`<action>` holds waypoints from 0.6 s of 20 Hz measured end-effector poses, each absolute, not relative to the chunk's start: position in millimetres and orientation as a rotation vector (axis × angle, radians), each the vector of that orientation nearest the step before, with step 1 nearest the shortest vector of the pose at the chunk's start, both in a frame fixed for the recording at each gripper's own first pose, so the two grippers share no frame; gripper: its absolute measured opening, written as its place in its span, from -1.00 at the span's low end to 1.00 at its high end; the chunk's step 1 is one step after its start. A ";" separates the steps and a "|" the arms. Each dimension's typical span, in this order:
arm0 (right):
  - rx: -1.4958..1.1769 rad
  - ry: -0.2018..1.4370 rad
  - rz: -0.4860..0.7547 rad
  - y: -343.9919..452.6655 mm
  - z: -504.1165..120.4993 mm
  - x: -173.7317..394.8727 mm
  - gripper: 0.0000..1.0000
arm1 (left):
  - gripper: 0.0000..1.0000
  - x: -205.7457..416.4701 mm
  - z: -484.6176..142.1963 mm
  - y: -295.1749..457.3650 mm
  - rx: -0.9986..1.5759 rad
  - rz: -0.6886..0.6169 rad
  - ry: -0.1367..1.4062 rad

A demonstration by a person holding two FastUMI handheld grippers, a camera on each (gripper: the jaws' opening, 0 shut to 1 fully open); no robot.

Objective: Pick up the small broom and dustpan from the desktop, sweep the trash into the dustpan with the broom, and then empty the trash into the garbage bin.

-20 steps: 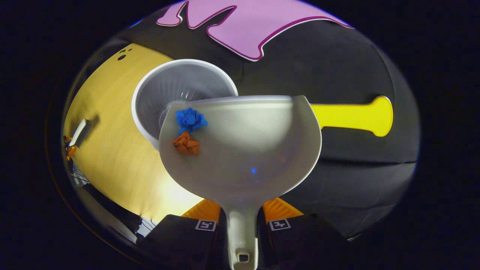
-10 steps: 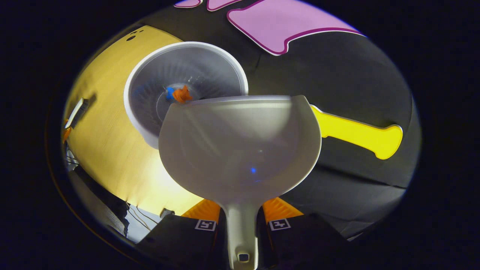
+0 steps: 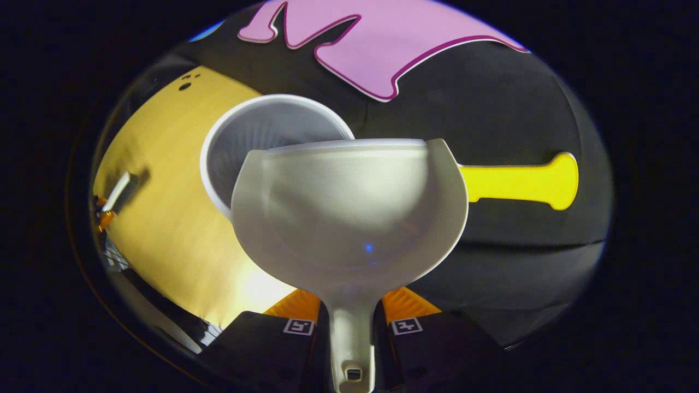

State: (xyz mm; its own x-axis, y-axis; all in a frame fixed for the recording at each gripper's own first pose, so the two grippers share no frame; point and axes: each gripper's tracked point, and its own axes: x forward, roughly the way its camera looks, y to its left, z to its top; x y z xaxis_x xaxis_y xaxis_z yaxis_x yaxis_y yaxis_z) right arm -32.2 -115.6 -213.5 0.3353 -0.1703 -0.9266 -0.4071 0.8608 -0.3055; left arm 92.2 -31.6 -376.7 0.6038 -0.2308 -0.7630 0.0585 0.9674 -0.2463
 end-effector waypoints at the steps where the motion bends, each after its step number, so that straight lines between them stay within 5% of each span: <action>1: -0.508 1.201 0.161 -111.5 -212.9 -34.2 -0.28 | -0.51 91.8 -377.4 -31.3 -0.199 -0.168 0.909; 7: -0.291 0.945 0.125 -94.4 -190.4 -41.5 -0.27 | -0.48 91.5 -369.6 -28.2 -0.176 -0.133 0.893; 12: -0.143 0.901 0.202 -54.4 -189.0 -93.6 -0.20 | -0.51 92.0 -365.7 -23.3 -0.167 -0.088 0.893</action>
State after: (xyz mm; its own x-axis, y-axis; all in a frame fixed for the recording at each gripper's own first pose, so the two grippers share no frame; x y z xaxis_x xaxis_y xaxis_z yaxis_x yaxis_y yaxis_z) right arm -93.6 -54.4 -189.0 0.6035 0.1140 -0.7892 -0.2338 0.9715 -0.0385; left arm 92.0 -23.3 -365.7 0.6243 -0.1461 -0.7674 0.0067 0.9833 -0.1817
